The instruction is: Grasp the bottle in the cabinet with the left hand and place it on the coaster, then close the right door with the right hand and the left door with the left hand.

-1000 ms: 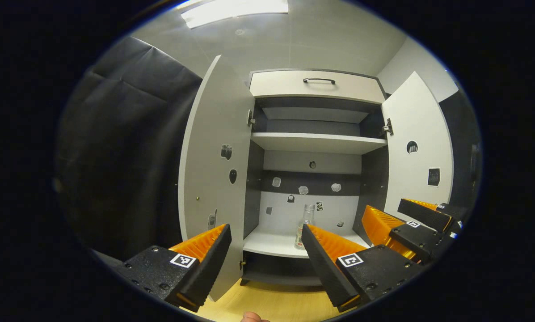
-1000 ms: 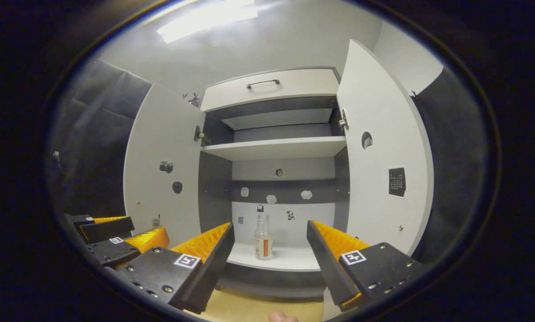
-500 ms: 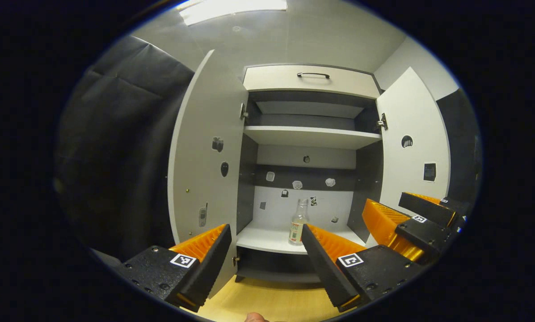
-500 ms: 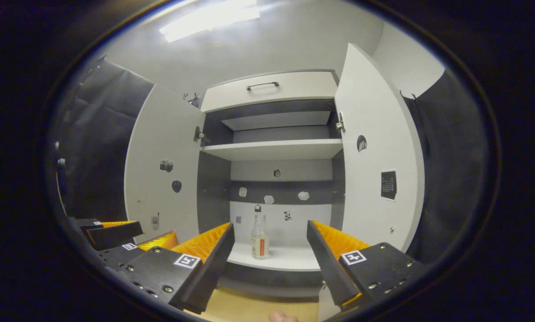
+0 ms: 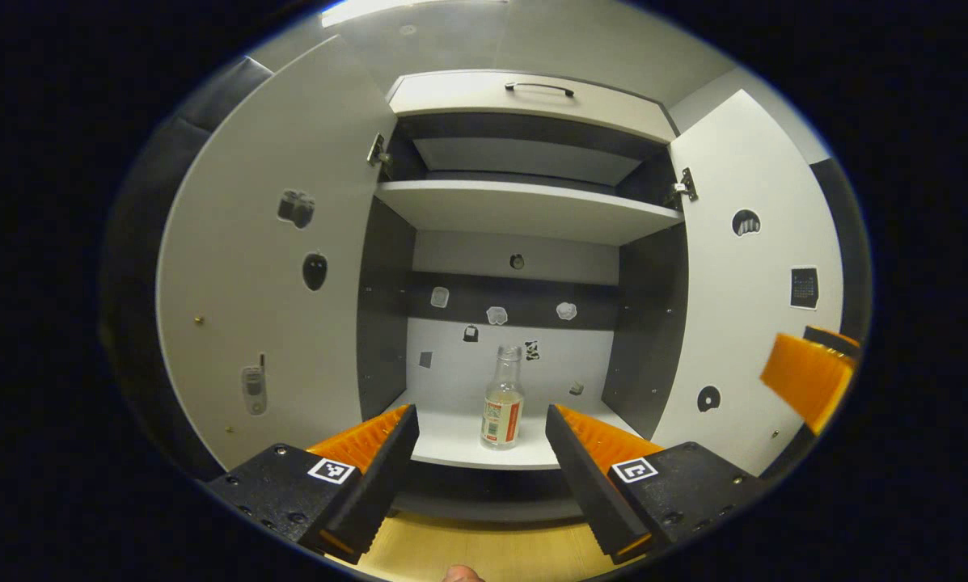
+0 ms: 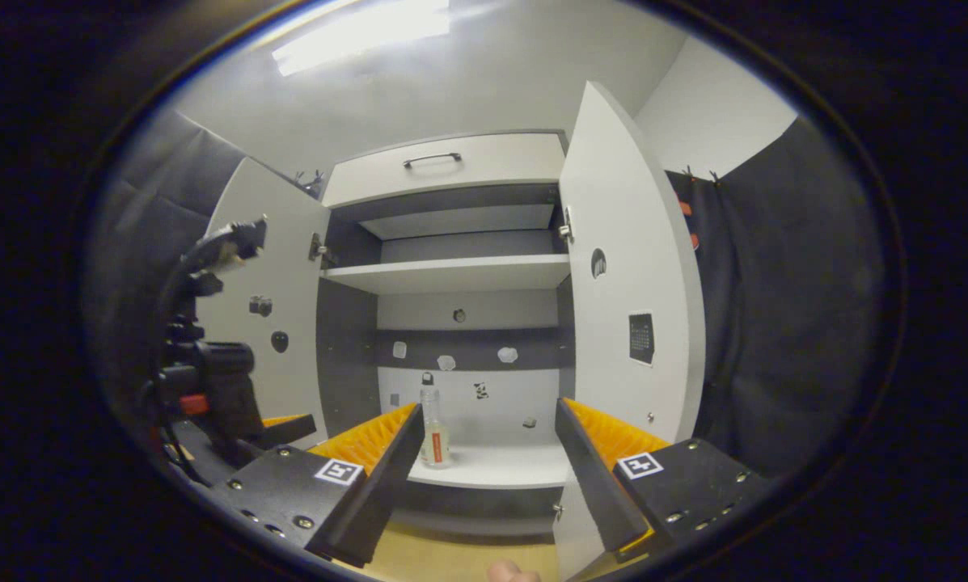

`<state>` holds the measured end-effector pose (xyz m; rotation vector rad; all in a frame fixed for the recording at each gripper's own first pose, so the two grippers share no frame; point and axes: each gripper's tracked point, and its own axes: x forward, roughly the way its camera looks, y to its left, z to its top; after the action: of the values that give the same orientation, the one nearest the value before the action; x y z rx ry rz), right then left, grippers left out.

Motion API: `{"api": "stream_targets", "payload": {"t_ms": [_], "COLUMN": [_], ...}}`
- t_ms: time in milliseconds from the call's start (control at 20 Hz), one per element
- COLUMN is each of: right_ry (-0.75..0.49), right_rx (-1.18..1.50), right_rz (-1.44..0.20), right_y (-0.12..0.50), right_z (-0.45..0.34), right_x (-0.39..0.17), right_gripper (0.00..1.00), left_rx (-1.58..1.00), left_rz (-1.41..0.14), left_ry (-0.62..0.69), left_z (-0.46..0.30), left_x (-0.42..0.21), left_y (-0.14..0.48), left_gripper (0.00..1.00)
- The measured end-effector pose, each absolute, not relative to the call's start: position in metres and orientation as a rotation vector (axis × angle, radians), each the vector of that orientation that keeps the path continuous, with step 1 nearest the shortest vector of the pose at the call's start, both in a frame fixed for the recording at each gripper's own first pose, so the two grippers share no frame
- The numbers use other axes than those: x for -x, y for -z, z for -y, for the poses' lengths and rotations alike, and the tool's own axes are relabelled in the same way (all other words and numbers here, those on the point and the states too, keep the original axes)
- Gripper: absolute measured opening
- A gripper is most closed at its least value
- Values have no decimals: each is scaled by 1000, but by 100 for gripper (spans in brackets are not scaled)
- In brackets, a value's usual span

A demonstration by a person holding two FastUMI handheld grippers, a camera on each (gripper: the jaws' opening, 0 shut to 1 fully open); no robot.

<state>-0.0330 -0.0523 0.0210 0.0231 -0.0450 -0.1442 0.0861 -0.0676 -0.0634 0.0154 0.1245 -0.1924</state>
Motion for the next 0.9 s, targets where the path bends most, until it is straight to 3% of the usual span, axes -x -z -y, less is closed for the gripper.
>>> {"api": "stream_targets", "payload": {"t_ms": [500,750,900], "right_ry": [253,302,326], "right_rx": [-41,-39,-36], "right_rz": [64,44,40], "right_y": [-25,-18,-17], "right_z": [72,80,84], "right_x": [24,24,26], "right_gripper": [98,98,98], "left_rx": [5,27,-13], "left_rz": [-246,-221,-229], "left_ry": [244,252,256], "left_z": [98,110,118], "left_x": [-228,-273,-294], "left_y": [125,126,130], "left_gripper": [99,91,81]}}
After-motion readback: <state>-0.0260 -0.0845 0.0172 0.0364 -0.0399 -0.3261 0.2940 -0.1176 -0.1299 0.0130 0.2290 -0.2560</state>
